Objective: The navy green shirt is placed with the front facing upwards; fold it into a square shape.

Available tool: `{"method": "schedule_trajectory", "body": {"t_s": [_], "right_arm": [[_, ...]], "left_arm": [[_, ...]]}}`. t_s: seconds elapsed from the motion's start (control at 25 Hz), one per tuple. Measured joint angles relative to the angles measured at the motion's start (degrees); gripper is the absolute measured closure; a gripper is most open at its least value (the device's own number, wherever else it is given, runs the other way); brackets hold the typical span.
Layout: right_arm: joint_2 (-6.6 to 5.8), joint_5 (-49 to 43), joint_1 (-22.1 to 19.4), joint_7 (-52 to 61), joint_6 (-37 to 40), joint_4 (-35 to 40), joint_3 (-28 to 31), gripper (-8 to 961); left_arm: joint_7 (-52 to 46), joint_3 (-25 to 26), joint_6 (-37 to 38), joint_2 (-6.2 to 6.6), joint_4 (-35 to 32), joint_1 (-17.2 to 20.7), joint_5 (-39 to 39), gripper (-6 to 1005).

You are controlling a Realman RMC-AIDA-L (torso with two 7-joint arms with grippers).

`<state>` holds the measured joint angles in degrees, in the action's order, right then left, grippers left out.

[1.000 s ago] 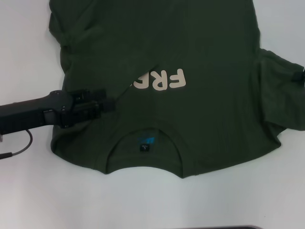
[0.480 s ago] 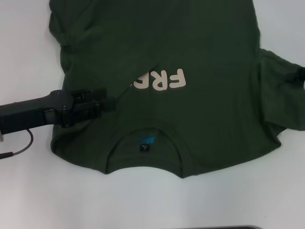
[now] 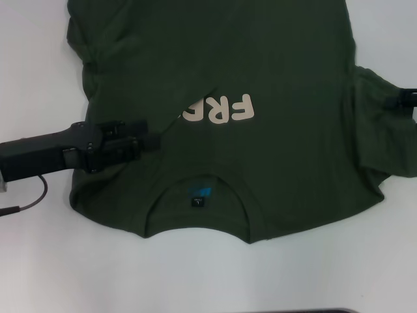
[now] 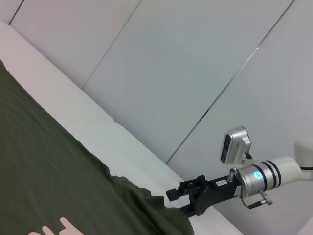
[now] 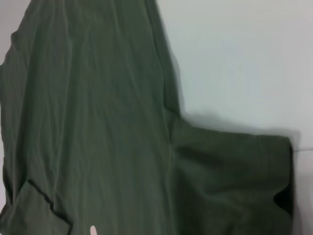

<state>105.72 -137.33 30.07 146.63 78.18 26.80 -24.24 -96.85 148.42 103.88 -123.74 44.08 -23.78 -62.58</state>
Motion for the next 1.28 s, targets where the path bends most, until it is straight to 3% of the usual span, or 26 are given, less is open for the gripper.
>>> {"method": "schedule_trajectory", "body": {"t_s": [1.16, 1.28], "right_arm": [[-0.3, -0.28, 0.33, -1.94, 1.52, 0.6, -1.69, 299], [-0.41, -0.31, 0.15, -1.99, 2.01, 1.08, -1.72, 417]], "left_arm": [[-0.36, 0.3, 0.49, 0.0, -0.58, -0.66, -0.09, 416], [-0.36, 0.29, 0.54, 0.0, -0.58, -0.72, -0.09, 416]]}}
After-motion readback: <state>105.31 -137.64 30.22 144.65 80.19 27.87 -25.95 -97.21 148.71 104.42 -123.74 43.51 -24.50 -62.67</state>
